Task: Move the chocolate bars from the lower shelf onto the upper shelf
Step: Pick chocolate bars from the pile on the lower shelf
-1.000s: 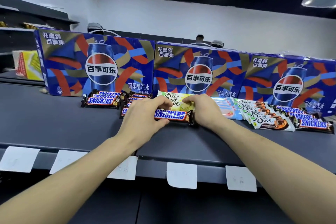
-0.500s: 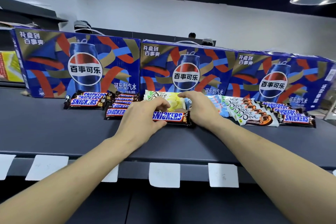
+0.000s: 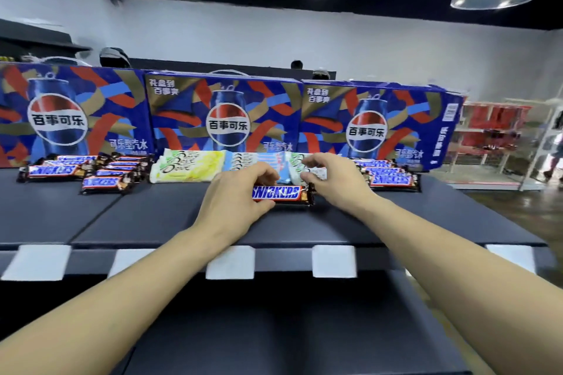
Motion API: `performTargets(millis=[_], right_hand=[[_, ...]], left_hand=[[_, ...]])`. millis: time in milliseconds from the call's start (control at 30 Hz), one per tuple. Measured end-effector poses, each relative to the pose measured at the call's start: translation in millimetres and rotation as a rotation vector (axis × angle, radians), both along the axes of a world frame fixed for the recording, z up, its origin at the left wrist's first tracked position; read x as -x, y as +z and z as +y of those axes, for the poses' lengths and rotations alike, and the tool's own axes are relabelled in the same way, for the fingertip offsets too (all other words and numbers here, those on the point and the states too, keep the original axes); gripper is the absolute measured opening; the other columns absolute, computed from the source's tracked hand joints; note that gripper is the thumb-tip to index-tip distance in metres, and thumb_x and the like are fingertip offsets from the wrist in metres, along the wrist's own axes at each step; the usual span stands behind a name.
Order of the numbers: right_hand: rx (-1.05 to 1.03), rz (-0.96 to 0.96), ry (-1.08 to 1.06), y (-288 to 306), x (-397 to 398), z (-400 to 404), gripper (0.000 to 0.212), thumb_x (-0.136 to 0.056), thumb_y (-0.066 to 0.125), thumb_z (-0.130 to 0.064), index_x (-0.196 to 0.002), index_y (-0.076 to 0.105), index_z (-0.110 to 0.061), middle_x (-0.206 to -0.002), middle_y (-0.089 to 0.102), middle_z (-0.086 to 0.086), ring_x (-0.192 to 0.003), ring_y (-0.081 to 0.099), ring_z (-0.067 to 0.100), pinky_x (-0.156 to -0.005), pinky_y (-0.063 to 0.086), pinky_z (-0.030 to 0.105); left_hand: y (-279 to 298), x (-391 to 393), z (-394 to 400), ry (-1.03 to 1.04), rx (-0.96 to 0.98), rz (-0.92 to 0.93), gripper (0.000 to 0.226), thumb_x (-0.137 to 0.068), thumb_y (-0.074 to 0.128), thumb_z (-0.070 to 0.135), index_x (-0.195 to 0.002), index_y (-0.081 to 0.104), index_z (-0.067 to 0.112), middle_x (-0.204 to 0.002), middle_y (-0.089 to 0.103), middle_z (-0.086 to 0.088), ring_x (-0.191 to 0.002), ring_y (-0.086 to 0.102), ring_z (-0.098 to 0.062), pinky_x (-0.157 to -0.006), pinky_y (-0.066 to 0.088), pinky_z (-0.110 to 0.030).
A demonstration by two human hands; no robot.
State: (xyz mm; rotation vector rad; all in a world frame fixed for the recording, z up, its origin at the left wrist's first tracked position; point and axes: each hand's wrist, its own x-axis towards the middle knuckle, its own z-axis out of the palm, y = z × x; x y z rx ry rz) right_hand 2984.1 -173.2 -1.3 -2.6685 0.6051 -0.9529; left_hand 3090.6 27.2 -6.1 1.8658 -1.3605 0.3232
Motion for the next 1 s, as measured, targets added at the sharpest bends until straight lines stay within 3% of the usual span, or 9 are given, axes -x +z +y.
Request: performTargets(millis=[200, 367, 500, 700, 1000], right_hand=[[0.019, 0.000, -0.003, -2.0, 66.2, -36.1, 0.030, -0.091, 0.066, -0.034, -0.117, 0.067, -0.021, -0.116, 0.069, -0.005, -0.107, 0.061, 0.015, -0.090, 0.047, 0.030], [-0.019, -0.017, -0.005, -3.4, 108.6, -61.1, 0.028, -0.092, 0.065, -0.030, -0.118, 0.066, -0.020, -0.117, 0.069, -0.006, -0.109, 0.060, 0.013, -0.087, 0.043, 0.023], [-0.050, -0.020, -0.045, -5.2, 134.2, -84.1, 0.029, -0.093, 0.063, -0.032, -0.120, 0.065, -0.023, -0.119, 0.068, -0.008, -0.111, 0.059, 0.011, -0.091, 0.045, 0.026], [-0.068, -0.064, -0.103, -5.6, 162.1, -118.8, 0.027, -0.093, 0.063, -0.021, -0.120, 0.066, -0.021, -0.116, 0.069, -0.005, -0.107, 0.062, 0.012, -0.090, 0.046, 0.025], [-0.092, -0.085, -0.138, -8.7, 189.7, -155.0, 0.027, -0.094, 0.061, -0.024, -0.120, 0.065, -0.024, -0.117, 0.068, -0.007, -0.111, 0.059, 0.011, -0.094, 0.050, 0.032]], left_hand=[[-3.1, 62.6, -41.6, 0.040, -0.024, 0.010, 0.036, -0.074, 0.076, 0.018, -0.104, 0.062, 0.031, -0.100, 0.067, 0.018, -0.098, 0.061, -0.004, -0.089, 0.048, -0.031], [-3.5, 92.7, -68.2, 0.069, -0.041, -0.018, 0.034, -0.074, 0.076, 0.019, -0.102, 0.062, 0.032, -0.099, 0.068, 0.020, -0.094, 0.057, 0.003, -0.079, 0.038, -0.018], [-0.5, 105.3, -90.5, 0.066, -0.043, -0.036, 0.035, -0.071, 0.075, 0.017, -0.100, 0.062, 0.032, -0.098, 0.069, 0.017, -0.096, 0.062, -0.004, -0.090, 0.046, -0.029], [2.6, 118.7, -130.9, 0.033, -0.065, -0.065, 0.036, -0.070, 0.075, 0.017, -0.101, 0.062, 0.030, -0.097, 0.069, 0.014, -0.093, 0.062, -0.008, -0.089, 0.048, -0.031], [-2.5, 124.1, -192.5, 0.013, -0.137, -0.106, 0.038, -0.072, 0.077, 0.019, -0.104, 0.059, 0.030, -0.098, 0.069, 0.014, -0.095, 0.063, -0.009, -0.088, 0.048, -0.032]])
